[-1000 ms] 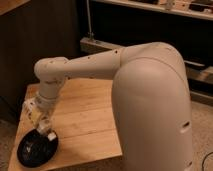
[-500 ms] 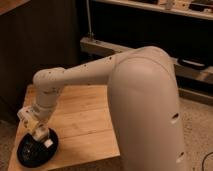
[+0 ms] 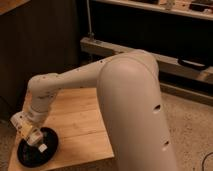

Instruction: Place the bottle in the ceramic bowl

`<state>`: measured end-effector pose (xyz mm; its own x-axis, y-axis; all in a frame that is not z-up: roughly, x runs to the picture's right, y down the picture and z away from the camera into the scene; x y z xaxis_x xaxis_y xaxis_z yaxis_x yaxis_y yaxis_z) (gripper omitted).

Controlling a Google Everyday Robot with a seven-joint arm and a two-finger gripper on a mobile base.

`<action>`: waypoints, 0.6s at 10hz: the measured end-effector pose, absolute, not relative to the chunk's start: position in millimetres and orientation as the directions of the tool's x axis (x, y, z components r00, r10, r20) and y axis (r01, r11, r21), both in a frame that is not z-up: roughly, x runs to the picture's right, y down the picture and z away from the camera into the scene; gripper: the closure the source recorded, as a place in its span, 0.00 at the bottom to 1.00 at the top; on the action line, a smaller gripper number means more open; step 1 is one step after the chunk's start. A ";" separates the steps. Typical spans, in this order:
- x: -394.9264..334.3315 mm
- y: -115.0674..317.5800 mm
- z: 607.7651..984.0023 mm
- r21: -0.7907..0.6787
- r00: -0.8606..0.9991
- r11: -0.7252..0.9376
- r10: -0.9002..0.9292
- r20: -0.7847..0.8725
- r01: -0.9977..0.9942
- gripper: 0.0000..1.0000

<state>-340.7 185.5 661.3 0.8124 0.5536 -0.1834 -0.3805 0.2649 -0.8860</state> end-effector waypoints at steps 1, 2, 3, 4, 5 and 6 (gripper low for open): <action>-340.4 188.6 665.9 -0.886 0.810 0.260 0.556 -0.188 -0.384 0.82; -342.2 192.1 668.0 -0.885 0.809 0.262 0.558 -0.186 -0.384 0.72; -342.5 196.2 670.4 -0.882 0.809 0.269 0.559 -0.185 -0.387 0.61; -342.5 198.3 672.3 -0.879 0.808 0.274 0.560 -0.184 -0.390 0.52; -343.1 200.2 673.3 -0.876 0.808 0.281 0.560 -0.181 -0.391 0.41; -343.3 202.1 674.6 -0.872 0.809 0.288 0.560 -0.181 -0.395 0.33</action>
<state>-343.3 202.1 674.6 0.8086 0.5599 -0.1806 -0.3946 0.2884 -0.8724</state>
